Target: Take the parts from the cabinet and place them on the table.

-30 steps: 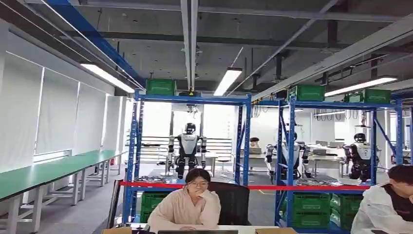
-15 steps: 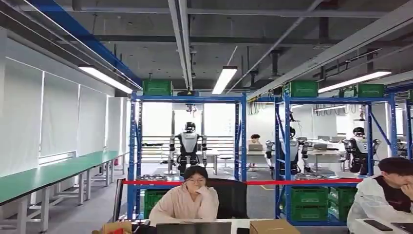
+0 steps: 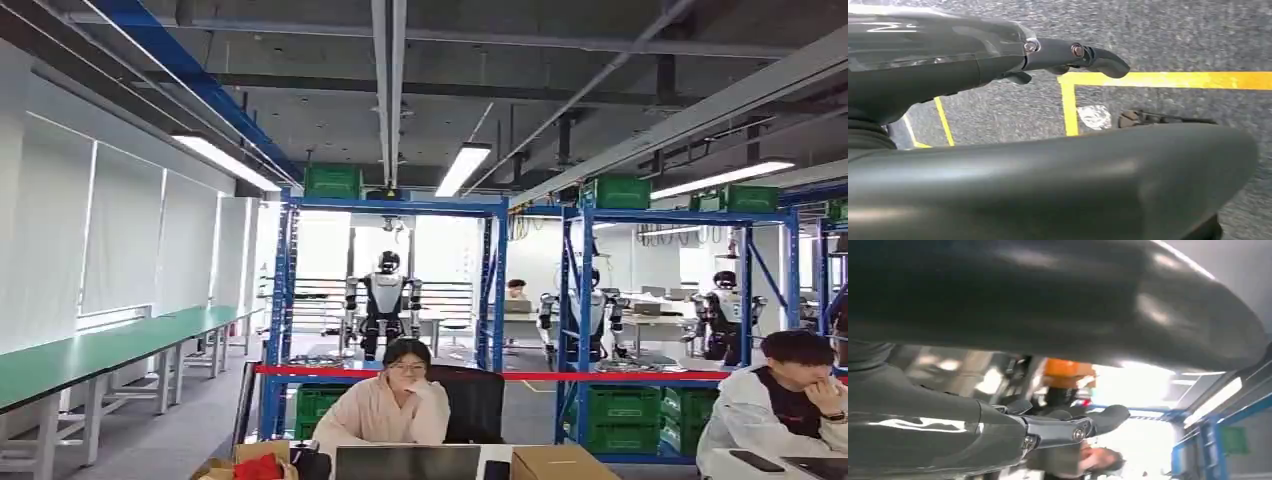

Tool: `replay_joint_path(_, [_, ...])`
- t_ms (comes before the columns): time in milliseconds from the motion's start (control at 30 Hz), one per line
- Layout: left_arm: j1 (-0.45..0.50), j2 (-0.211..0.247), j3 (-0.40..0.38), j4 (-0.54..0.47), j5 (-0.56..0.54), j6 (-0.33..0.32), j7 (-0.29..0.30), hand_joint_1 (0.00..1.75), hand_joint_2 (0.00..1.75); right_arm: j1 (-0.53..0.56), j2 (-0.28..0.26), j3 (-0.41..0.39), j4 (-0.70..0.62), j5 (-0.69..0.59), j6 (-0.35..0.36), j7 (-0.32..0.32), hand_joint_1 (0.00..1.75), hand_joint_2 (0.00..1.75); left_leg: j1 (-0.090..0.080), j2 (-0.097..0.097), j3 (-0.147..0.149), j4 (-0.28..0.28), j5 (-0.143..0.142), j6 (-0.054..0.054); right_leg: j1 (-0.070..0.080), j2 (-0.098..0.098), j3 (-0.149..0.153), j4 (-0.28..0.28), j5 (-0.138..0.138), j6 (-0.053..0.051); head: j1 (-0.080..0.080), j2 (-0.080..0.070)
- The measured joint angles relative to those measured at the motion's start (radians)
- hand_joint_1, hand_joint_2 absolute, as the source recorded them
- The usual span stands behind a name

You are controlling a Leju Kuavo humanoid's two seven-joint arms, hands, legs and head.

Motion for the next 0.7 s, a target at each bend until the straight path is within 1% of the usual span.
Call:
replay_joint_path(33, [0.0,-0.001,0.001,0.0,0.0,0.0,0.0,0.0,0.0,0.002,0.003,-0.006,0.002,0.002,0.0,0.0,0.0,0.0,-0.001,0.0,-0.007,0.0,0.008,-0.002,0.002,0.0,0.066,-0.089,0.009,-0.009,0.0,0.0])
replay_joint_path(67, [0.0,-0.003,0.002,0.0,0.001,0.0,-0.001,0.0,0.0,0.003,0.006,-0.011,0.004,0.003,0.0,0.0,0.0,0.0,-0.002,0.0,-0.01,0.001,0.014,-0.005,0.007,0.001,0.136,-0.177,-0.004,-0.02,0.0,0.0])
replay_joint_path(100, [0.0,-0.004,0.002,0.0,0.001,0.001,-0.002,0.0,0.0,0.002,0.009,-0.016,0.006,0.003,-0.001,0.0,0.0,0.0,-0.006,0.0,-0.013,0.004,0.021,-0.01,0.011,0.0,0.175,-0.249,-0.013,-0.024,0.001,0.0])
replay_joint_path(133, [-0.001,-0.005,0.005,0.0,0.001,0.001,-0.002,0.0,0.0,0.003,0.009,-0.018,0.015,0.003,-0.002,0.0,0.0,0.0,-0.004,0.0,-0.017,0.003,0.033,-0.016,0.014,0.001,0.173,-0.256,-0.016,-0.024,0.0,0.0])
replay_joint_path(167, [-0.002,-0.005,0.008,0.0,0.001,0.001,-0.002,0.0,0.0,0.007,0.01,-0.022,0.027,0.006,-0.002,0.0,0.0,0.0,0.0,0.001,-0.022,0.002,0.042,-0.022,0.016,0.0,0.17,-0.256,-0.014,-0.026,0.001,0.001])
replay_joint_path(200, [0.0,-0.006,0.01,0.0,0.001,0.001,-0.002,0.0,0.0,0.012,0.01,-0.026,0.037,0.007,-0.002,0.0,0.0,0.0,-0.001,0.0,-0.026,0.001,0.05,-0.03,0.017,0.0,0.165,-0.263,-0.009,-0.031,0.0,0.001])
replay_joint_path(233, [0.001,-0.006,0.013,0.0,0.0,0.002,-0.002,0.0,0.0,0.013,0.011,-0.029,0.057,0.012,-0.003,0.0,0.0,0.0,0.001,-0.001,-0.034,0.01,0.031,-0.034,0.008,-0.007,0.155,-0.266,0.005,-0.043,0.001,0.0])
replay_joint_path(267, [0.003,-0.006,0.016,0.0,0.0,0.002,-0.002,0.0,0.0,0.012,0.012,-0.031,0.081,0.026,-0.009,0.0,0.0,0.0,0.001,-0.003,-0.045,0.035,-0.019,-0.037,0.009,-0.007,0.142,-0.264,0.014,-0.052,0.002,0.001])
replay_joint_path(300, [0.004,-0.009,0.016,0.0,0.0,0.003,-0.002,0.0,0.0,0.013,0.013,-0.038,0.114,0.043,-0.02,0.006,0.0,0.0,0.002,-0.003,-0.061,0.094,-0.085,-0.039,0.009,-0.008,0.127,-0.263,0.024,-0.056,0.001,0.0])
replay_joint_path(333, [0.005,-0.01,0.018,0.0,0.001,0.005,-0.002,0.0,0.0,0.013,0.017,-0.05,0.154,0.065,-0.035,0.022,0.0,0.0,0.003,-0.003,-0.076,0.166,-0.142,-0.042,0.011,-0.008,0.114,-0.262,0.034,-0.057,0.001,0.0])
replay_joint_path(367, [0.004,-0.012,0.019,0.0,0.001,0.006,-0.002,0.0,0.0,0.01,0.02,-0.06,0.197,0.091,-0.053,0.037,0.0,0.0,0.003,-0.003,-0.089,0.238,-0.179,-0.044,0.013,-0.01,0.1,-0.261,0.045,-0.059,0.001,0.0])
replay_joint_path(400, [0.004,-0.015,0.021,0.0,0.001,0.008,-0.003,0.0,0.0,0.003,0.024,-0.075,0.265,0.13,-0.079,0.042,0.0,0.0,0.003,-0.003,-0.092,0.295,-0.185,-0.045,0.014,-0.011,0.082,-0.257,0.057,-0.057,0.001,0.0])
replay_joint_path(433, [0.005,-0.016,0.025,0.0,0.001,0.009,-0.005,0.0,0.0,-0.004,0.027,-0.09,0.346,0.17,-0.108,0.041,0.0,0.0,0.003,-0.003,-0.079,0.309,-0.158,-0.046,0.014,-0.012,0.062,-0.25,0.066,-0.056,0.001,0.0])
replay_joint_path(467, [0.006,-0.016,0.026,0.0,0.0,0.009,-0.006,0.0,0.0,-0.014,0.028,-0.103,0.415,0.201,-0.128,0.031,0.0,0.0,0.003,-0.003,-0.05,0.284,-0.113,-0.046,0.013,-0.012,0.04,-0.239,0.073,-0.054,0.001,0.0])
replay_joint_path(500, [0.005,-0.016,0.027,0.0,0.0,0.01,-0.008,0.0,0.0,-0.026,0.029,-0.117,0.487,0.218,-0.139,0.02,0.0,0.0,0.004,-0.003,-0.008,0.231,-0.077,-0.046,0.013,-0.012,0.02,-0.227,0.078,-0.051,0.001,0.0])
replay_joint_path(533, [0.003,-0.016,0.028,0.0,-0.001,0.01,-0.01,0.0,0.0,-0.039,0.031,-0.128,0.54,0.236,-0.158,0.016,0.0,0.0,0.005,-0.003,0.048,0.154,-0.06,-0.045,0.012,-0.011,0.001,-0.214,0.082,-0.048,0.001,0.0])
replay_joint_path(567, [0.001,-0.016,0.029,0.0,-0.002,0.01,-0.013,0.0,0.0,-0.057,0.032,-0.141,0.615,0.277,-0.204,0.014,0.0,0.0,0.005,-0.005,0.115,0.063,-0.078,-0.041,0.013,-0.01,-0.013,-0.2,0.086,-0.043,0.001,0.0])
replay_joint_path(600, [-0.001,-0.016,0.03,0.0,-0.003,0.009,-0.015,0.0,0.0,-0.078,0.032,-0.155,0.696,0.324,-0.255,0.013,0.0,0.0,0.003,-0.005,0.154,-0.01,-0.103,-0.035,0.018,-0.009,-0.024,-0.185,0.09,-0.039,0.001,0.0])
replay_joint_path(633, [-0.004,-0.016,0.031,0.0,-0.004,0.008,-0.016,0.0,0.0,-0.101,0.032,-0.168,0.77,0.349,-0.288,0.011,0.0,0.0,0.002,-0.005,0.15,-0.018,-0.112,-0.029,0.018,-0.01,-0.03,-0.183,0.099,-0.032,0.001,0.0])
replay_joint_path(667, [-0.006,-0.017,0.031,0.0,-0.008,0.007,-0.017,0.0,0.0,-0.128,0.03,-0.184,0.852,0.365,-0.314,0.011,0.0,0.0,0.0,-0.005,0.146,-0.019,-0.112,-0.028,0.017,-0.01,-0.037,-0.183,0.109,-0.027,0.001,0.0])
replay_joint_path(700, [-0.006,-0.018,0.031,0.0,-0.011,0.007,-0.017,0.0,0.0,-0.15,0.028,-0.201,0.938,0.382,-0.338,0.011,0.0,0.0,0.0,-0.005,0.139,-0.017,-0.109,-0.022,0.019,-0.009,-0.042,-0.184,0.119,-0.02,0.001,0.0])
